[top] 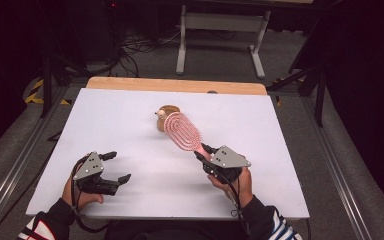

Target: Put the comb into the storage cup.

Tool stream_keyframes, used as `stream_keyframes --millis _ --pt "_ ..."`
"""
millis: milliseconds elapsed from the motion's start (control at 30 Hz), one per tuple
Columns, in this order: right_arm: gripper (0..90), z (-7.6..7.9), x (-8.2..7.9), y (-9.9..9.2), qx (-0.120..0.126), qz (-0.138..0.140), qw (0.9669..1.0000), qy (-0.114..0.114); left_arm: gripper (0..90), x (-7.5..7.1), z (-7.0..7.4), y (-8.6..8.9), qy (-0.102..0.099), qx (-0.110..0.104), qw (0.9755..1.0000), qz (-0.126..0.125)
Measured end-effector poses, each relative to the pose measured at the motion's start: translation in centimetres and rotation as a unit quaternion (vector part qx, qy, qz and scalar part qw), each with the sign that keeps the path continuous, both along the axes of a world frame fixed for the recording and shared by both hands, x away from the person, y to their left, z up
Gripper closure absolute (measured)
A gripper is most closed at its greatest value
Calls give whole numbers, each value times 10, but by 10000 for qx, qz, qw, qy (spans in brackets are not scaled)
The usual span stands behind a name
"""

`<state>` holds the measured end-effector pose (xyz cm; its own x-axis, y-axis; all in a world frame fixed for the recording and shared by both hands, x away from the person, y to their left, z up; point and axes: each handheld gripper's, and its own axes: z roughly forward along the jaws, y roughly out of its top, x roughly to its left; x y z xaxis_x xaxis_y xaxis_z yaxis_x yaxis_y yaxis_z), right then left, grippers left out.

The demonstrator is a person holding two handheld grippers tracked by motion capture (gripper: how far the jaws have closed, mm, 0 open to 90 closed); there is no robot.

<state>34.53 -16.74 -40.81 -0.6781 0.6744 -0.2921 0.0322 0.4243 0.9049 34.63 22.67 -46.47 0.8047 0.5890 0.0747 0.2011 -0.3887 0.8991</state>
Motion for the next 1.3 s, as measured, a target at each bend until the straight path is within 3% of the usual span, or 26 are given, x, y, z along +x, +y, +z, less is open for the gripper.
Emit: stream_keyframes --millis 233,400,633,933,1033,1300 --pt "698 1 -3 -4 276 -115 9992 -281 113 0 1 1 7 -17 10000 44" --pt "699 -1 -3 -5 347 -165 9987 -341 116 1 2 1 -1 -87 10000 46" --pt "698 -5 -2 -2 334 -160 9988 -312 126 8 18 -8 -69 -477 9988 -29" --pt "698 -9 -3 2 301 -179 9989 -311 128 20 38 -48 -58 -734 9969 -288" --pt "698 -10 -3 1 296 -188 9989 -308 121 23 44 -64 -107 -670 9972 -315" --pt "698 -11 -4 3 290 -201 9987 -354 128 28 55 -98 28 -935 9940 -572"
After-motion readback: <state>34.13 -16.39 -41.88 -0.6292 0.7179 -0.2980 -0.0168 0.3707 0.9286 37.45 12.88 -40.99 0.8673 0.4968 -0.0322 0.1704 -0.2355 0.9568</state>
